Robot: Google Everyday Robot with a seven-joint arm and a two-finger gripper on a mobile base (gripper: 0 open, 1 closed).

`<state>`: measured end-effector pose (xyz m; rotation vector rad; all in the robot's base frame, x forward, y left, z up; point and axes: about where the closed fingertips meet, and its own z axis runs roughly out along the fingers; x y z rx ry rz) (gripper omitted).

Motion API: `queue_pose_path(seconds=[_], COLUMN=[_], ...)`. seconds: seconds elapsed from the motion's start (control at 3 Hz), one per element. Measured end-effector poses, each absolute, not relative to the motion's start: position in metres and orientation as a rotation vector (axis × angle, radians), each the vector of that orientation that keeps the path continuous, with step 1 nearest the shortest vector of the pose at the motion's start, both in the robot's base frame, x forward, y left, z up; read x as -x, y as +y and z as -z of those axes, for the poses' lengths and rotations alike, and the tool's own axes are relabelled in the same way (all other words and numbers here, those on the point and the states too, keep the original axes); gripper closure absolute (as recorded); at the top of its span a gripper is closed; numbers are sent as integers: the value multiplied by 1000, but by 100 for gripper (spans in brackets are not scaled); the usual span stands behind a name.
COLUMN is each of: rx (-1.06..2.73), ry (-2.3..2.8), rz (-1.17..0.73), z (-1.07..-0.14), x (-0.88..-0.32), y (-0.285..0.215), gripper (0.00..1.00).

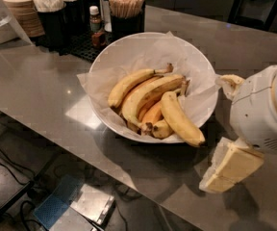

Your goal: Pick banana from white bowl

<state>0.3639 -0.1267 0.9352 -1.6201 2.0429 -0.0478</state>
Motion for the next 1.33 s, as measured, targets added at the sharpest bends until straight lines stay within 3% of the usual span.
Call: queue_pose_path(seconds=[1.33], rx=[1499], ry=[2063], rz=[-30], z=[-900], x=[-364], y=[-108], gripper=[0])
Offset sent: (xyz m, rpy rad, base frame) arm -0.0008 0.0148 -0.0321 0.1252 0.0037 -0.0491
